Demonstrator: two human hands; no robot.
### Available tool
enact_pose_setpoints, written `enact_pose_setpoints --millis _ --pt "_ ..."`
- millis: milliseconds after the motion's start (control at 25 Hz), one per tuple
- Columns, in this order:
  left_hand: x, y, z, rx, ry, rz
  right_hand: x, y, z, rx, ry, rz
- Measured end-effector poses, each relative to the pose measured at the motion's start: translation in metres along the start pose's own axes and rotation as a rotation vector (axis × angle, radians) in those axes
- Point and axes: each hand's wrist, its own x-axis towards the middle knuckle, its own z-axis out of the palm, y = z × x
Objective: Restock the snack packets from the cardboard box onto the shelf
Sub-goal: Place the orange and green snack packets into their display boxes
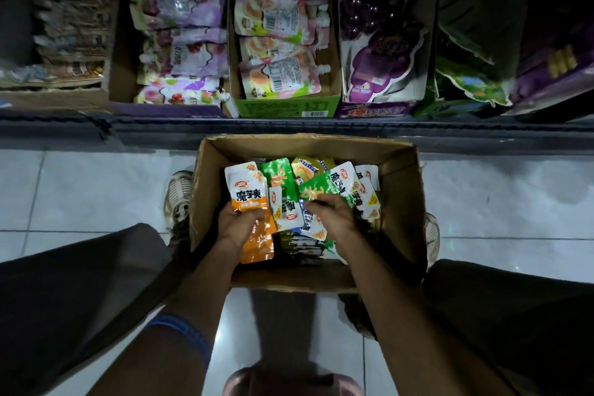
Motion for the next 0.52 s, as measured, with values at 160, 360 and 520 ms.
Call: enact_pose_setpoints --millis 160,360,520 --pt "-0.002 0.001 -0.005 0.004 -0.046 -0.008 0.009 -0.003 0.028 -0.315 -0.029 -0.119" --pt "0.005 0.001 -0.013 -0.02 -0.013 -0.045 0.011 -0.003 0.026 -0.49 -0.065 -0.202" --pt "0.003 0.004 -0.005 -0.021 -0.035 -0.001 0.029 -0.029 -0.02 -1.25 -0.322 -0.118"
